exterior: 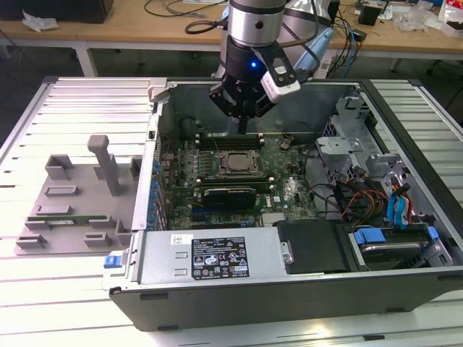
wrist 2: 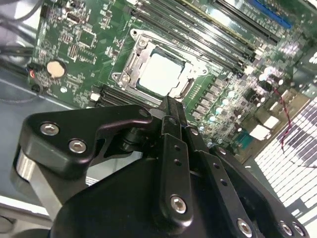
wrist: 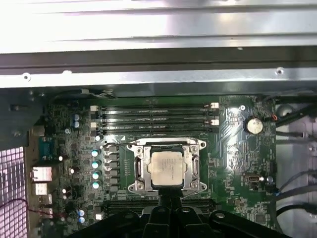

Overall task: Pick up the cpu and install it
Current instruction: 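Install the first cpu locking lever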

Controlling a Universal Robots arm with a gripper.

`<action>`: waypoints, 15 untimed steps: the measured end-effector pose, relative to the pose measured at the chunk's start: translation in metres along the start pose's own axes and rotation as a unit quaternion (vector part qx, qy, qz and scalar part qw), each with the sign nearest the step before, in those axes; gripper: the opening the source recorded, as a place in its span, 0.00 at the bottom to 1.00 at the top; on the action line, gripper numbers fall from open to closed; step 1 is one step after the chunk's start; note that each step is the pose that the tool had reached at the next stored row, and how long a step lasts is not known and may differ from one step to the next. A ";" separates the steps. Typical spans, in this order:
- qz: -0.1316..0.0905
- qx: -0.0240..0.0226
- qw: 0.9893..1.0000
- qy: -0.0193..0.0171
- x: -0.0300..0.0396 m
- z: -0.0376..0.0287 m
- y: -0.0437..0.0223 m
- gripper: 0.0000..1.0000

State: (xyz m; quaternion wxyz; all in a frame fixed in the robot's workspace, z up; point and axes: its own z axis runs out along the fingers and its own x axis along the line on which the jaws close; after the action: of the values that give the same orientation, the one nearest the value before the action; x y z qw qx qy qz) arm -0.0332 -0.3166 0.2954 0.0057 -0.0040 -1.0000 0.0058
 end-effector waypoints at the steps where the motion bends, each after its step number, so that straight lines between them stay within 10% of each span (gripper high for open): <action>1: -0.013 0.000 1.000 0.000 0.0000 -0.0001 0.0000 0.11; 5: -0.019 0.004 1.000 0.000 0.0000 -0.0001 0.0000 0.11; 8: -0.019 0.004 1.000 -0.012 0.0001 0.0003 0.0000 0.11; 15: -0.018 0.004 1.000 -0.015 0.0006 0.0002 0.0000 0.11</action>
State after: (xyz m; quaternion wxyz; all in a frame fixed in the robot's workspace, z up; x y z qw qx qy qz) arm -0.0338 -0.3166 0.2952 -0.0095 0.0145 -0.9998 0.0095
